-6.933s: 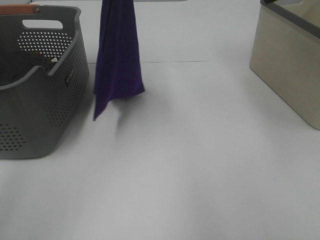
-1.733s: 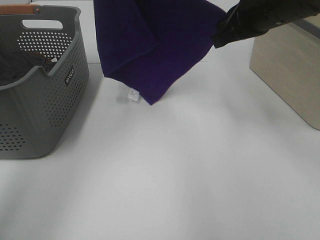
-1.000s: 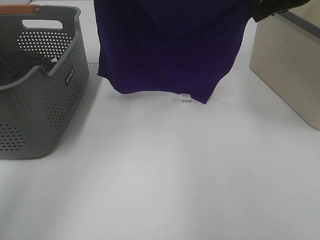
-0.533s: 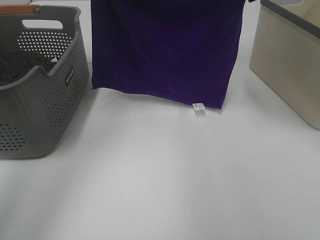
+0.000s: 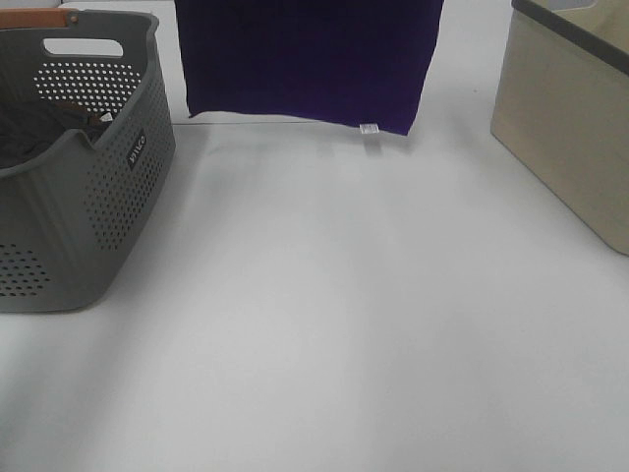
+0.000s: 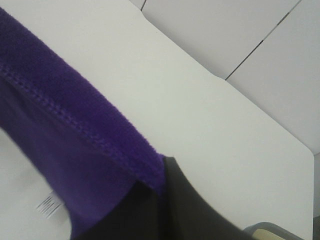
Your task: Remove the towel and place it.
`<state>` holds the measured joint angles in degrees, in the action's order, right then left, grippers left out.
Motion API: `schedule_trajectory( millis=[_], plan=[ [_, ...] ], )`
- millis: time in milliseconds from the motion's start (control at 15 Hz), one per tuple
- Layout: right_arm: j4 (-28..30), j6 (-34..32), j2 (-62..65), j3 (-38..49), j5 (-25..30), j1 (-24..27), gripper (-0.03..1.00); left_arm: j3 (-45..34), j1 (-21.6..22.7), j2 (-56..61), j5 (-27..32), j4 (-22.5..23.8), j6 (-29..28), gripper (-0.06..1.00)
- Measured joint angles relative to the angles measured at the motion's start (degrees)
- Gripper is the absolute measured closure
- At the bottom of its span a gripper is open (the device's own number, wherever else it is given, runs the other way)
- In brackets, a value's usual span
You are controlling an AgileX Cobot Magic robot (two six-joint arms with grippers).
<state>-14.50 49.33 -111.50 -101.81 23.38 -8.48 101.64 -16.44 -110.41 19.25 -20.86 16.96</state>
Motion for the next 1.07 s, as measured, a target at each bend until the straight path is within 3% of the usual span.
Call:
schedule_trajectory(
  millis=[200,333,600,800,1067],
  plan=[
    [0.5,1.4,0.0,2.7,8.0,0.7,0.97,-3.0,0.0,0.0,8.5,-0.8,2.5,0.94],
    [0.5,2.6,0.0,12.7,9.5,0.7,0.97,-13.7,0.0,-0.2,12.7,-5.8,6.2,0.94],
    [0.5,6.0,2.9,31.9,5.8,0.7,0.97,-26.9,-0.4,-0.2,12.9,-15.7,14.6,0.94],
    [1.4,7.9,5.8,41.1,3.1,0.7,0.97,-30.3,-3.1,0.6,12.8,-15.8,18.7,0.94],
    [3.3,8.1,6.0,44.8,3.9,1.3,0.97,-30.8,-7.8,1.1,14.6,-14.3,19.5,0.94]
  ],
)
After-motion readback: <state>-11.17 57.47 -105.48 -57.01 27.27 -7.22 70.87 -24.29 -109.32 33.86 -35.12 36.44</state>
